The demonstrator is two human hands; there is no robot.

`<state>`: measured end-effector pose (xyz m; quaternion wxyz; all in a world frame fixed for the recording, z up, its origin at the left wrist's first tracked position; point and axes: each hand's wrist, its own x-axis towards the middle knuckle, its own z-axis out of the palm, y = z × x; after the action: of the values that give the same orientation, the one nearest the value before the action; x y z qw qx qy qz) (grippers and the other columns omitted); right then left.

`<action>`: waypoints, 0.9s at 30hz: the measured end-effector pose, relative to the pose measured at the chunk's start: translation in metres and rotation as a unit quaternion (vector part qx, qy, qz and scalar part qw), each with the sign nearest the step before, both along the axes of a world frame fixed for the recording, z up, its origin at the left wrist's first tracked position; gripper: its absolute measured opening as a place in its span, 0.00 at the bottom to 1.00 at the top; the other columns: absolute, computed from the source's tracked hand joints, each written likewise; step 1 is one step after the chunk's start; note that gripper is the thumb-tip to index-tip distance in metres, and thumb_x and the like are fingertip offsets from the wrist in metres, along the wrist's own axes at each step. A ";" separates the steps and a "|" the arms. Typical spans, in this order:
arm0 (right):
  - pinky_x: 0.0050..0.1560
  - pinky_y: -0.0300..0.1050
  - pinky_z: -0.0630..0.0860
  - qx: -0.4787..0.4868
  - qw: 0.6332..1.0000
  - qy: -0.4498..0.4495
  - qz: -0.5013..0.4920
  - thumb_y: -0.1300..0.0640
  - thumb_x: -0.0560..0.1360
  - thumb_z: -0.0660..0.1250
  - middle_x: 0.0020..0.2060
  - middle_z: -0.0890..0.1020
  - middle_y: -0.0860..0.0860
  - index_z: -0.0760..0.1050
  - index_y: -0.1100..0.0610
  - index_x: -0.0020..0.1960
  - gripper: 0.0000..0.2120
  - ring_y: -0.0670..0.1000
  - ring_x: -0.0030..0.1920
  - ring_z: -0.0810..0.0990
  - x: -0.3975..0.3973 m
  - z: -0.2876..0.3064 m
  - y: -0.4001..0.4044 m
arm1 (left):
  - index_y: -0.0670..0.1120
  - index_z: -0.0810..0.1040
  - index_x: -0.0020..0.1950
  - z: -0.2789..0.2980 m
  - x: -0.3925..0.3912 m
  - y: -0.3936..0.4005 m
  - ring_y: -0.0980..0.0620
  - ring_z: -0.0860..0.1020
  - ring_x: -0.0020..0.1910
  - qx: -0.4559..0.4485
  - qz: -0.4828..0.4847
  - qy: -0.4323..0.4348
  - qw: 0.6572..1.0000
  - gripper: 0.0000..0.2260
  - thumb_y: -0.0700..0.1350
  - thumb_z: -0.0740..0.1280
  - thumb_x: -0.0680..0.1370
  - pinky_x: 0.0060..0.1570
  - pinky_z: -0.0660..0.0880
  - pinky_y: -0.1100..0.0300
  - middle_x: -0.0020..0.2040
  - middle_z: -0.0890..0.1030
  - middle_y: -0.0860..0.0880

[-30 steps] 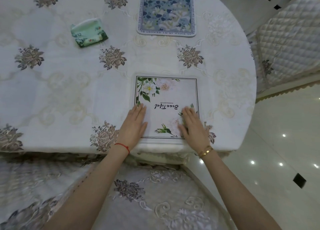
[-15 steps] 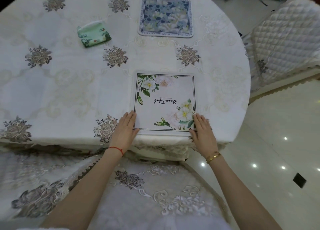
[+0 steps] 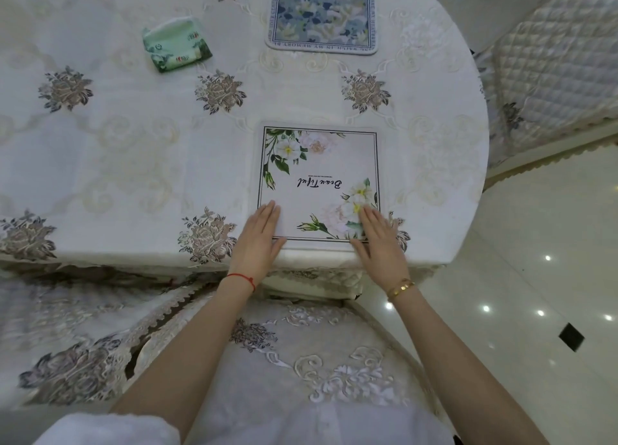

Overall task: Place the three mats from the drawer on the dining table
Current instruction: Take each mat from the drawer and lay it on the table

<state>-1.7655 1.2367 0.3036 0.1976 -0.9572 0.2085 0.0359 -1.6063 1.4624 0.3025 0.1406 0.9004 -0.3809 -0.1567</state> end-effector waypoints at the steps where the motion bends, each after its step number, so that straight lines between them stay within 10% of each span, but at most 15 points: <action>1: 0.76 0.46 0.45 -0.003 1.000 0.004 -0.004 0.44 0.80 0.53 0.77 0.53 0.49 0.51 0.56 0.77 0.30 0.47 0.76 0.47 -0.007 0.001 -0.007 | 0.44 0.51 0.78 -0.001 0.002 0.005 0.50 0.50 0.78 0.003 0.003 -0.005 1.000 0.29 0.54 0.55 0.82 0.76 0.48 0.54 0.79 0.51 0.47; 27: 0.77 0.48 0.45 -0.030 0.995 -0.021 0.090 0.46 0.82 0.52 0.77 0.55 0.54 0.51 0.59 0.77 0.29 0.52 0.77 0.50 0.205 -0.014 -0.056 | 0.44 0.56 0.77 -0.020 0.150 -0.130 0.47 0.53 0.77 -0.032 -0.025 -0.047 0.998 0.25 0.52 0.54 0.82 0.76 0.51 0.52 0.78 0.57 0.46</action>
<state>-1.5608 1.1809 0.2892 0.1690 -0.9781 0.1186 0.0270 -1.4563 1.3322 0.2825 0.1472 0.8921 -0.4140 -0.1052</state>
